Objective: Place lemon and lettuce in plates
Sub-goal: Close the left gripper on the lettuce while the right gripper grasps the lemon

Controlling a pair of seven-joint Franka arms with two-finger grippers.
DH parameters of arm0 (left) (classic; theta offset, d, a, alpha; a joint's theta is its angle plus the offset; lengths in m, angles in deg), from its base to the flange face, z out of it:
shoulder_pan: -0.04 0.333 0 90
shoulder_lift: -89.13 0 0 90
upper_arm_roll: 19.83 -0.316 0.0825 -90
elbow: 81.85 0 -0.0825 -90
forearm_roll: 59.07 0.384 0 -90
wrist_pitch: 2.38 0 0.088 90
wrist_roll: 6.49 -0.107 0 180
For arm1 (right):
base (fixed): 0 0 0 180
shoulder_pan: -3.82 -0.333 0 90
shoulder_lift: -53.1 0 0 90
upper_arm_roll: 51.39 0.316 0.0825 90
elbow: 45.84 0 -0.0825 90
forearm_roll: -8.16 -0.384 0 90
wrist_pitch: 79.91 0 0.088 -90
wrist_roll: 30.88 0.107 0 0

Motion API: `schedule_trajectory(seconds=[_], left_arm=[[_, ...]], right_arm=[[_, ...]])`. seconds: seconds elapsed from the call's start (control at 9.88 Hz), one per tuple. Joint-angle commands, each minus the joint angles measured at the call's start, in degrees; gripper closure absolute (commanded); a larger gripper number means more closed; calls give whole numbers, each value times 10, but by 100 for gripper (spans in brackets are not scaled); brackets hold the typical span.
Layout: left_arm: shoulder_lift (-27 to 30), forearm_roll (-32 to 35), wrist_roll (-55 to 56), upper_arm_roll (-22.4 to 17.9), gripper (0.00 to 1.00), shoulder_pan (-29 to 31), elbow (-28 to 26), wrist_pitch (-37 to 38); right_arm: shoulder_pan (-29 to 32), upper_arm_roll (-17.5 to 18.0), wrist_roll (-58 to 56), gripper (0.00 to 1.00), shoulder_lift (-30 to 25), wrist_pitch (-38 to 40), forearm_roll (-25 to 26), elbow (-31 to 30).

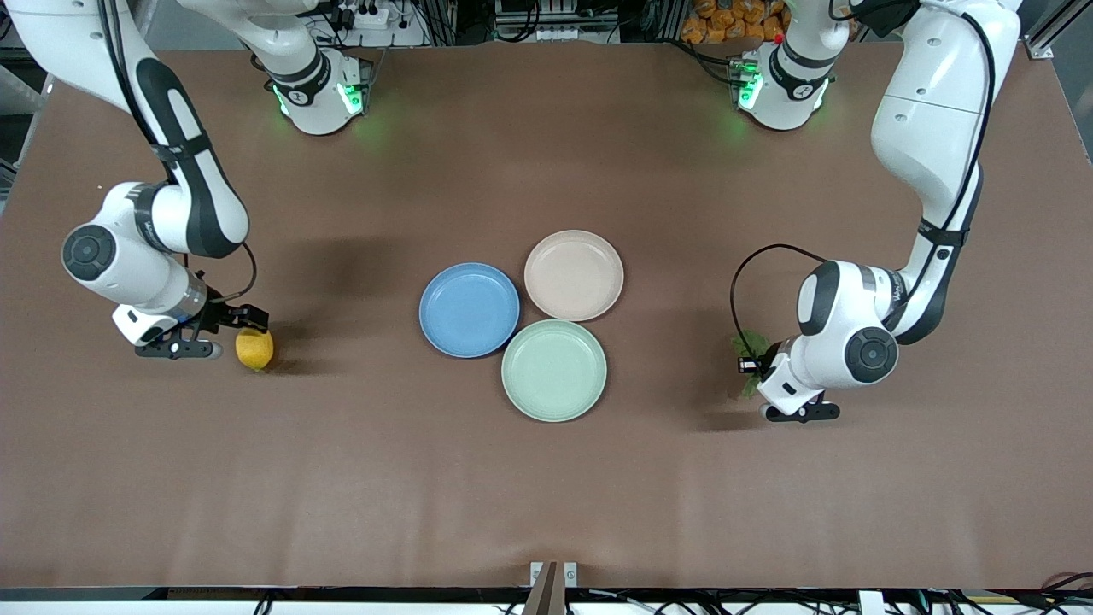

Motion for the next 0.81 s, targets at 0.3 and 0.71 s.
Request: schedule_trajectory(seconds=[0.3, 0.71], left_arm=[[71, 7, 9, 3, 100, -1, -6, 4], [115, 7, 12, 7, 100, -2, -6, 55]], right_arm=[[6, 7, 2, 0, 44, -63, -10, 2], [5, 7, 6, 0, 79, -103, -11, 6]])
